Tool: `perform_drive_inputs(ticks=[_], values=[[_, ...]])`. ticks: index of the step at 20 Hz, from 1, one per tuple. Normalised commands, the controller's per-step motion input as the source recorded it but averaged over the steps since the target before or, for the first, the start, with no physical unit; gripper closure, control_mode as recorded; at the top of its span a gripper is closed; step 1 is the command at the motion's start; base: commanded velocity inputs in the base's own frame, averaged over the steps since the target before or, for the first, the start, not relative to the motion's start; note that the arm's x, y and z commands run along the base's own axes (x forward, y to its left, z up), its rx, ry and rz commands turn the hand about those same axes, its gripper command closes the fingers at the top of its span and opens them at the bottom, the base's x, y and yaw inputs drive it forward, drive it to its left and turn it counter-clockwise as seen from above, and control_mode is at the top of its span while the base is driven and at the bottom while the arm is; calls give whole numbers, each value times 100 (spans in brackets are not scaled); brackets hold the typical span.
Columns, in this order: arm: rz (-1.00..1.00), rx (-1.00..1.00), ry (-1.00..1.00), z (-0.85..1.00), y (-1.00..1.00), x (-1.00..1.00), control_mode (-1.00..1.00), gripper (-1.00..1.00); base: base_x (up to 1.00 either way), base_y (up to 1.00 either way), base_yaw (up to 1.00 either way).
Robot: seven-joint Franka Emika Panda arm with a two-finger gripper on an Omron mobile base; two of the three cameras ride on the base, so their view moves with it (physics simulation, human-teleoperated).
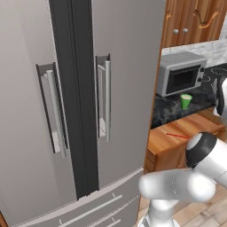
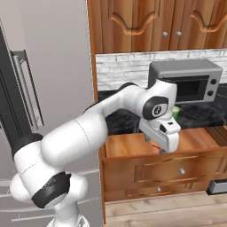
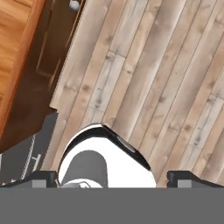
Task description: Pick up the straw from the right drawer and put it inside the smoothie cup.
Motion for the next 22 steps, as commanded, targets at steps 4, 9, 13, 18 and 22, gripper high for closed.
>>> perform_drive_inputs(ticks=[4, 9, 13, 18, 22], values=[[-8, 0, 0, -49, -32, 61, -100, -100, 0, 0, 0], [-6, 0, 0, -50, -12, 52, -100, -100, 0, 0, 0], [-3, 0, 0, -59, -2, 34, -100, -100, 0, 0, 0], [0, -4, -1, -53, 0, 25, -100, -100, 0, 0, 0], [0, -3, -2, -21, 0, 15, -100, -100, 0, 0, 0]])
